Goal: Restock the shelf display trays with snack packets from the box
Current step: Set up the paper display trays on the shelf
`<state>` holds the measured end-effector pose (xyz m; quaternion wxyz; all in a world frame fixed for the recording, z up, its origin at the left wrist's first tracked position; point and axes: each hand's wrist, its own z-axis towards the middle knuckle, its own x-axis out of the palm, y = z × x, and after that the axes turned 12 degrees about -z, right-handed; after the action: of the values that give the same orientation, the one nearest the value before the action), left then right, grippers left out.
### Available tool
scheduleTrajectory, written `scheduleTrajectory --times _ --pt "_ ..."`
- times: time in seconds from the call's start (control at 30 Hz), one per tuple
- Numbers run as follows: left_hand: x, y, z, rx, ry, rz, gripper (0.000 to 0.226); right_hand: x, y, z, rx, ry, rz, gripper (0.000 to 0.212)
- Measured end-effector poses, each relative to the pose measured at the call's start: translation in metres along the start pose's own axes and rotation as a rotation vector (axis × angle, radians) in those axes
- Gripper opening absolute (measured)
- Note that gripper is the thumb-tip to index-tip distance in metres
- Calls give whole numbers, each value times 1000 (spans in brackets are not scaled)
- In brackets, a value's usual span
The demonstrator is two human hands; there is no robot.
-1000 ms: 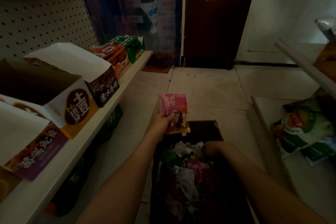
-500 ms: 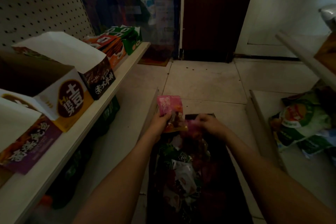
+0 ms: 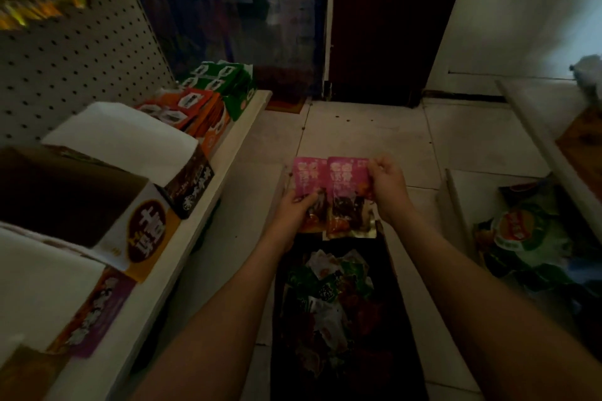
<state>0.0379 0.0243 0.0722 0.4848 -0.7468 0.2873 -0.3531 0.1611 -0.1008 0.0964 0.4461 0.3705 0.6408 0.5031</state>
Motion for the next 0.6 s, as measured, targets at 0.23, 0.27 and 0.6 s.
scheduleTrajectory --times 0.23,0.27,0.6 --pt "32 -109 -55 -105 111 -75 16 -1 99 -15 201 35 12 23" --pt "37 -120 -62 -109 114 -58 24 -2 110 -18 218 37 16 25" --pt "79 -310 -194 -127 3 -19 39 -69 317 -127 241 492 5 49"
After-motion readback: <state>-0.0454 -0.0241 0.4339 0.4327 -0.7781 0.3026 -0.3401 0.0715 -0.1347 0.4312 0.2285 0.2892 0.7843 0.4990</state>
